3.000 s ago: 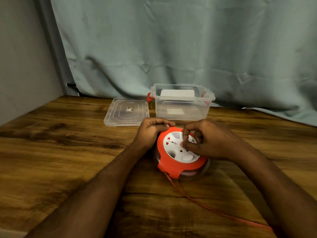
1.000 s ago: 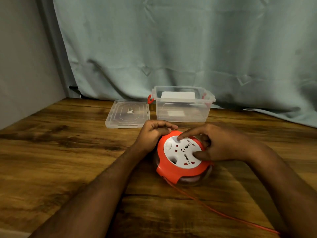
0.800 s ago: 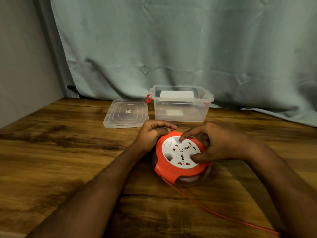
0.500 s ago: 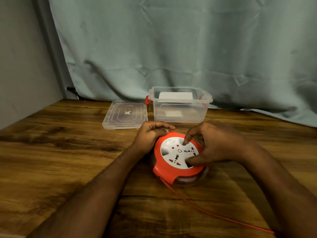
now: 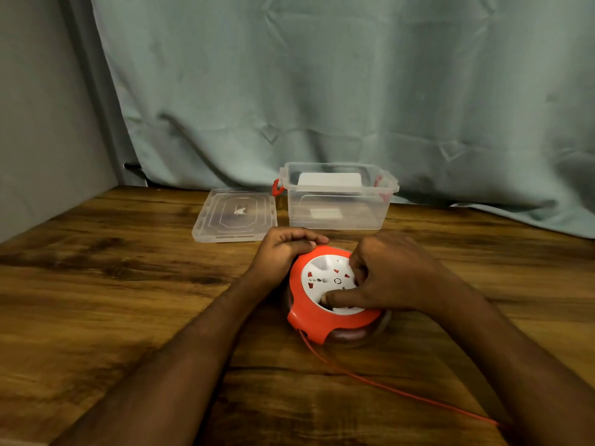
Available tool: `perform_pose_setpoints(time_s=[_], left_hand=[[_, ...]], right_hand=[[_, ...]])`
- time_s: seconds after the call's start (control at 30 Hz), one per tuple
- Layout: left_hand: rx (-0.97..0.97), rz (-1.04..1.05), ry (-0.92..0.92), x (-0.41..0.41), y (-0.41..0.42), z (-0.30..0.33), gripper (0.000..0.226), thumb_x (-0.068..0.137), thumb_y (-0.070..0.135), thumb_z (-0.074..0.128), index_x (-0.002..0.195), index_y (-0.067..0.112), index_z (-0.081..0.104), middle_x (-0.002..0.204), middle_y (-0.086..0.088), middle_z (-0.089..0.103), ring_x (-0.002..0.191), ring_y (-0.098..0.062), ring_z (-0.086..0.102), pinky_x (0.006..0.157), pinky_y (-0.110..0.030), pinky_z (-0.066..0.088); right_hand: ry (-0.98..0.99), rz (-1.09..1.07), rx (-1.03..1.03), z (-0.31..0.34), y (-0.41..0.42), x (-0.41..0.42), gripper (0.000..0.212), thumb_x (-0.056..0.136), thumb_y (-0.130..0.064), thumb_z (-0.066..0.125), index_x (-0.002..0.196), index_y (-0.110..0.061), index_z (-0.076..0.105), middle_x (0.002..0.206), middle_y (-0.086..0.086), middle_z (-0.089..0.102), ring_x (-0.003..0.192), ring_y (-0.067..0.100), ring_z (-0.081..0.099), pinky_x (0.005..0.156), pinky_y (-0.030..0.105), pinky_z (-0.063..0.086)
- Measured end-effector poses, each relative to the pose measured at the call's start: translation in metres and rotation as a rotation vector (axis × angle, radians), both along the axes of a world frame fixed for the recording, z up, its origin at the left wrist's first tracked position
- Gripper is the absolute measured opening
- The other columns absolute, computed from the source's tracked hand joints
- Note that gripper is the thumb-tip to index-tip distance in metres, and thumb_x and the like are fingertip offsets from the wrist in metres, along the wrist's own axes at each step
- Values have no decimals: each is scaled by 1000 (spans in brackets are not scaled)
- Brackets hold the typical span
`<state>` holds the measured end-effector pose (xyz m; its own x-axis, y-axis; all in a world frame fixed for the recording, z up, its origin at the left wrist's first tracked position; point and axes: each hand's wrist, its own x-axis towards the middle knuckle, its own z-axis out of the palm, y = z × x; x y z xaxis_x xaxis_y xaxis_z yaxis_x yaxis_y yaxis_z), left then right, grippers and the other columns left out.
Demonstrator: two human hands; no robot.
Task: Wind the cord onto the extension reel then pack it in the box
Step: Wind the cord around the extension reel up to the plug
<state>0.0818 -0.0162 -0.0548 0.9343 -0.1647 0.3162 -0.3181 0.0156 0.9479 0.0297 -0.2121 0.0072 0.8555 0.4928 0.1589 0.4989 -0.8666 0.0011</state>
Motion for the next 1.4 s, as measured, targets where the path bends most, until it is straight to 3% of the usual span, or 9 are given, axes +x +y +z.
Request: perform_pose_setpoints(time_s=[0.2,0.4,0.57,0.7,0.77,0.83,1.07,1.2,1.4], left_hand=[[10,8,19,3,1,-3,26,92,-6,52,98,6,74,102,-14,75,89,-27,73,78,-34,61],[-16,13,36,2,1,0,24,90,-9,50,102,-4,71,102,-18,73,84,-23,72,75,-29,60],[-59,-7,18,1,2,2,24,89,-11,50,103,-8,69,102,-23,71,82,-24,70,72,-28,59],[-55,-11,16,0,2,3,24,90,-10,50,104,-7,69,104,-24,71,84,-25,70,72,-28,59],[-53,-11,19,-1,3,4,23,90,-9,50,102,-6,70,104,-23,71,82,-23,70,70,-27,59],[-54,-8,25,-1,3,3,23,90,-9,51,99,-3,71,103,-21,72,81,-22,71,70,-27,59],[-61,-44,22,-3,-2,4,24,88,-13,51,94,-3,71,90,-11,73,77,-16,70,72,-25,58],[-80,-28,14,-2,-2,3,25,86,-15,51,93,-3,72,87,-9,74,75,-15,71,70,-24,58],[-89,7,16,0,1,1,22,87,-13,52,97,-9,71,88,-12,74,76,-18,71,69,-24,57]], right_hand=[[-22,-42,10,-5,13,-6,63,77,-83,57,87,-21,68,88,-8,64,76,10,56,56,17,32],[-5,-15,119,-8,6,2,60,79,-77,63,52,-23,54,56,-7,54,55,6,53,52,21,31],[169,51,206,3,-5,5,12,95,-44,64,100,-33,64,63,-17,55,63,-4,57,51,14,37],[199,92,163,6,-11,6,39,95,-31,63,132,-43,57,58,-22,57,57,-9,55,53,15,34],[231,96,118,9,-12,5,48,94,-29,66,139,-43,54,56,-44,51,57,-21,51,49,14,34],[245,115,101,10,-15,6,56,91,-27,70,141,-43,53,55,-44,50,58,-23,50,49,14,35],[290,95,81,16,-22,5,53,82,-36,81,130,-48,61,61,-51,51,58,-17,55,50,13,36],[260,9,101,14,-21,5,62,68,-58,87,125,-47,66,114,-26,65,86,-4,62,61,14,49],[59,19,-11,9,-10,1,56,62,-79,77,95,-35,69,76,-24,51,70,-3,49,56,21,32]])
